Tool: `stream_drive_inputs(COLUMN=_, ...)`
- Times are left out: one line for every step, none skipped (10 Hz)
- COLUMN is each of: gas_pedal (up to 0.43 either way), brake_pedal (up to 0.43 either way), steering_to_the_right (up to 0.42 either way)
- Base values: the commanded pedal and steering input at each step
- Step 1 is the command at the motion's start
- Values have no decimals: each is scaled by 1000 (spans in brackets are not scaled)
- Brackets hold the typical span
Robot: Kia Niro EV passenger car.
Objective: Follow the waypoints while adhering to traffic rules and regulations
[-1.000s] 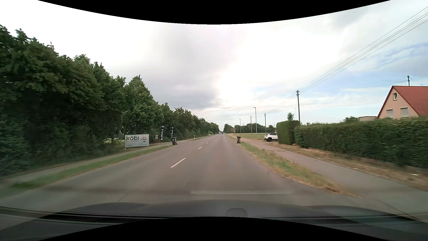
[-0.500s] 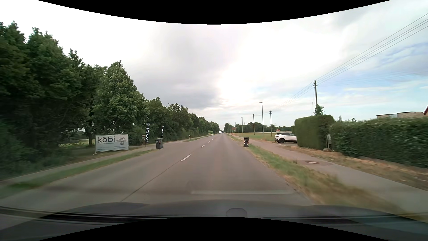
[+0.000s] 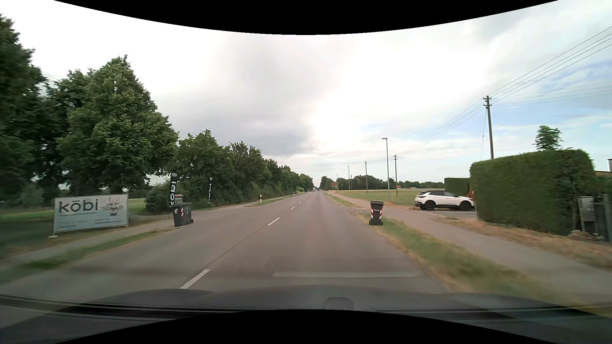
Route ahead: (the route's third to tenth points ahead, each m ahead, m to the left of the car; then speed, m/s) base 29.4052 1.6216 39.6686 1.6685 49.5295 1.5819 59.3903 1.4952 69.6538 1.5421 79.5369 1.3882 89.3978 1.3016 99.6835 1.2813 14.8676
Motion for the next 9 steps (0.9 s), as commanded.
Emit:
stream_drive_inputs(gas_pedal=150, brake_pedal=0, steering_to_the_right=-1)
stream_drive_inputs(gas_pedal=150, brake_pedal=0, steering_to_the_right=0)
stream_drive_inputs(gas_pedal=150, brake_pedal=0, steering_to_the_right=0)
stream_drive_inputs(gas_pedal=150, brake_pedal=0, steering_to_the_right=0)
stream_drive_inputs(gas_pedal=150, brake_pedal=0, steering_to_the_right=0)
stream_drive_inputs(gas_pedal=150, brake_pedal=0, steering_to_the_right=-1)
stream_drive_inputs(gas_pedal=150, brake_pedal=0, steering_to_the_right=-1)
stream_drive_inputs(gas_pedal=150, brake_pedal=0, steering_to_the_right=0)
stream_drive_inputs(gas_pedal=150, brake_pedal=0, steering_to_the_right=0)
